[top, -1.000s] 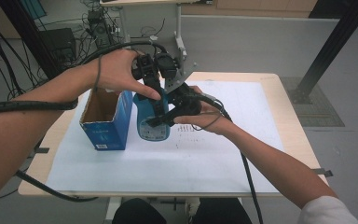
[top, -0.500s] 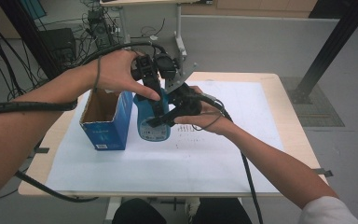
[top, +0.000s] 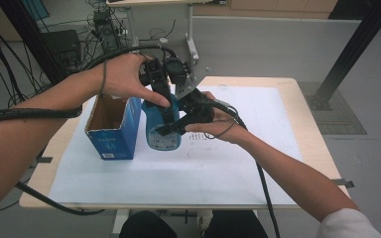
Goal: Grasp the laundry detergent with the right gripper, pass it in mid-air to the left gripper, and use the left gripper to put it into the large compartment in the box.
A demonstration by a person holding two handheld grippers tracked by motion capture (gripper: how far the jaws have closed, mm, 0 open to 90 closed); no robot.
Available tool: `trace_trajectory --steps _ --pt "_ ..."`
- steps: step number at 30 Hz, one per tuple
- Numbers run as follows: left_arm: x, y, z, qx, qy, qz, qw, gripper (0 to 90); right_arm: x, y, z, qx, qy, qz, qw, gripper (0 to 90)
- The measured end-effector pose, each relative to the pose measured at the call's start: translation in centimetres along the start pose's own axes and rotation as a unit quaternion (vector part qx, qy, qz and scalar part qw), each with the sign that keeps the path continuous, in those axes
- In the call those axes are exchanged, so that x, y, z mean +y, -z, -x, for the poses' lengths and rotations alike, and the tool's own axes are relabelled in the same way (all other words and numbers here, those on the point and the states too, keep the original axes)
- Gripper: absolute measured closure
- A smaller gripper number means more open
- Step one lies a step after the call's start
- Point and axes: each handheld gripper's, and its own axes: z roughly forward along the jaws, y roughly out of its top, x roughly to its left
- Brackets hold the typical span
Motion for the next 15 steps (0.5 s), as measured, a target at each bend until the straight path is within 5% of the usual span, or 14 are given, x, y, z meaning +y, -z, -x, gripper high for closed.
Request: trace_trajectory --steps 15 --pt "0.15 -0.18 -0.04 -0.003 -0.002 -0.003 1.0 6.6 -0.03 0.24 -0.04 -0.006 0.01 -0.003 0.9999 43.9"
